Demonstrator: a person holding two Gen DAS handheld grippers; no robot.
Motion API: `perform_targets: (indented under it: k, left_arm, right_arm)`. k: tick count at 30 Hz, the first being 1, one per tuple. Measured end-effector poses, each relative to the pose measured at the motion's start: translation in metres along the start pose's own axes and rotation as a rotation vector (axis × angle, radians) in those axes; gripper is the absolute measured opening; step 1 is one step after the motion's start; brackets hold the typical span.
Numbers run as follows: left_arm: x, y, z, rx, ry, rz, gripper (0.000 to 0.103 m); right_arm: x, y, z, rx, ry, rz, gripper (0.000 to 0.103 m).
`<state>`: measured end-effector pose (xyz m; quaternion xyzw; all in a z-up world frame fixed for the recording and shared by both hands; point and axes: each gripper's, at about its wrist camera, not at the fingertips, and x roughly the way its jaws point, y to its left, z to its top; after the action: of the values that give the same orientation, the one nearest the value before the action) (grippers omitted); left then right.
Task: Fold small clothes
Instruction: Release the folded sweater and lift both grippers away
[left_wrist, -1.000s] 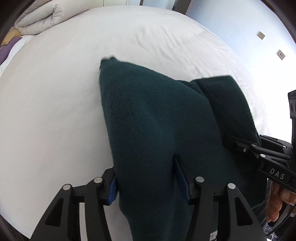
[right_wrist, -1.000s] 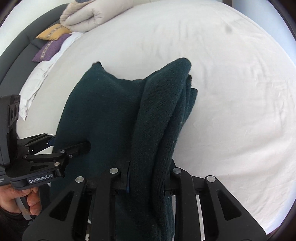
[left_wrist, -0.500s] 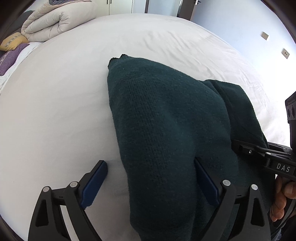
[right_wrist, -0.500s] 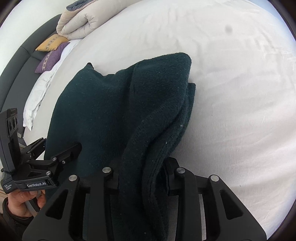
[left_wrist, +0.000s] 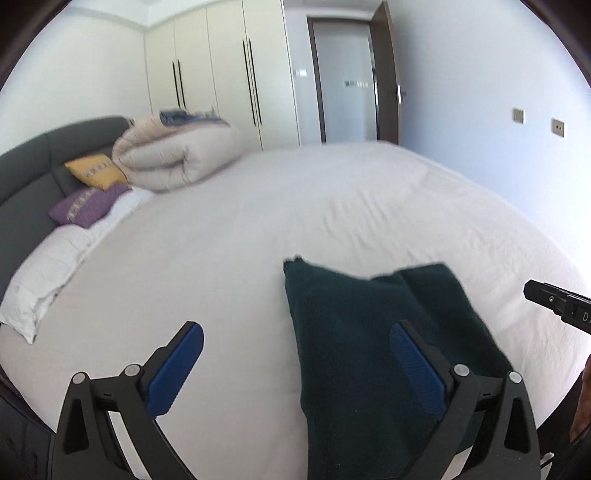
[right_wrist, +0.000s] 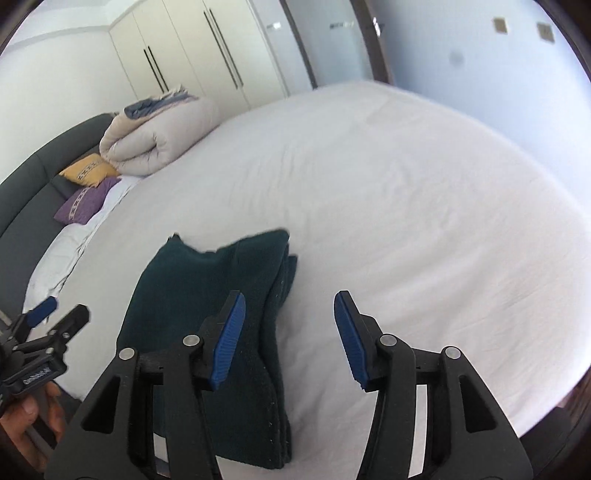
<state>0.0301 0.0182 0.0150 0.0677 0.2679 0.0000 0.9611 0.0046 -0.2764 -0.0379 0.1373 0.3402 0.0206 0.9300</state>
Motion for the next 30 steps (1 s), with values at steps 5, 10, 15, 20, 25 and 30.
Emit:
perform_targets:
  k: [5,10,15,20,25,30]
  left_arm:
    - [-0.066,0.001,0.059,0.019,-0.258,0.181,0.103]
    - [-0.129,0.009,0.078,0.016,-0.373,0.289,0.103]
    - [-0.131,0.040,0.088,-0.141,-0.212,0.150,0.103]
    - [-0.066,0.042,0.056,-0.145,0.064,0.091,0.103]
    - [-0.032,0.029,0.018,-0.145,0.193,0.032,0.103]
    - [-0.017,0.026,-0.007,-0.174,0.234,0.035,0.103]
  right_arm:
    - [-0.100,0.023,0.012,-0.058,-0.407,-0.120,0.097]
    - [-0.193,0.041,0.023,-0.085,-0.727,-0.130,0.103]
    - [-0.230,0.047,0.029,-0.115,-0.719,0.003,0.103]
    - [-0.210,0.056,0.012,-0.261,-0.519,-0.102,0.103]
    - [-0.148,0.046,-0.011,-0.161,-0.232,-0.084,0.103]
    - [-0.103,0.047,-0.046,-0.159,-0.105,-0.132,0.103]
